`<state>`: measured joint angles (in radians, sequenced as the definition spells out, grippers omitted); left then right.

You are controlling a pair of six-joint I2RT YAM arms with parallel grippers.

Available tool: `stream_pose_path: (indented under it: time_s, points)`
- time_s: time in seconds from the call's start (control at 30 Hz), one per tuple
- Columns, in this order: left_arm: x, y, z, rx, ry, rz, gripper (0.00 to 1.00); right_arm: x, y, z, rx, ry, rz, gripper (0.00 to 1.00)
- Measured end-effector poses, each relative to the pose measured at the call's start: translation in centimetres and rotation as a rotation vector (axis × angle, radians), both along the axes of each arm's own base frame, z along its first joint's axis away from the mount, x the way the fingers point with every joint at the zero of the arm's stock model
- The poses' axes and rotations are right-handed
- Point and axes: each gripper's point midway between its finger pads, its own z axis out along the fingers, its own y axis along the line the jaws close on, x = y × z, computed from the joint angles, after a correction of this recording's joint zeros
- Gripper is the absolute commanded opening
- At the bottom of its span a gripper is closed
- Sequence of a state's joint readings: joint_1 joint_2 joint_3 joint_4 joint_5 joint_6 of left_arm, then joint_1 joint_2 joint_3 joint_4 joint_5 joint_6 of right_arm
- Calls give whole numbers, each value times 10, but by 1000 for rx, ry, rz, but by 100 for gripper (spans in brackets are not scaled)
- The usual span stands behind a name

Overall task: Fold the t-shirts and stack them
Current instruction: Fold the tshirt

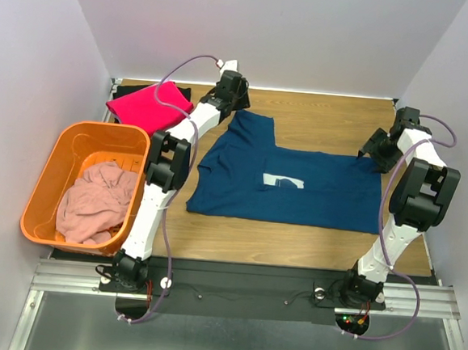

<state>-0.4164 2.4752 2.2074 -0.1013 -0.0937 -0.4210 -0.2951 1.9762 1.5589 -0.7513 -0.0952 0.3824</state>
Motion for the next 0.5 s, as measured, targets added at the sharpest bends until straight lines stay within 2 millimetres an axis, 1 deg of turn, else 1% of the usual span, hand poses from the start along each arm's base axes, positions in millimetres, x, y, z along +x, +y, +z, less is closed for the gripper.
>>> stream_pose_path:
  time_s: [0.23, 0.3, 0.37, 0.5]
  points:
    - [1, 4, -48, 38, 59, 20, 59, 1, 3, 1, 14, -5, 6, 70]
    - [1, 6, -57, 48, 70, 28, 59, 1, 3, 1, 15, -5, 7, 70]
    - [1, 7, -61, 54, 74, 35, 59, 1, 3, 1, 16, -5, 7, 70]
    - [3, 10, -61, 60, 68, 49, 58, 1, 3, 1, 16, -6, 8, 70]
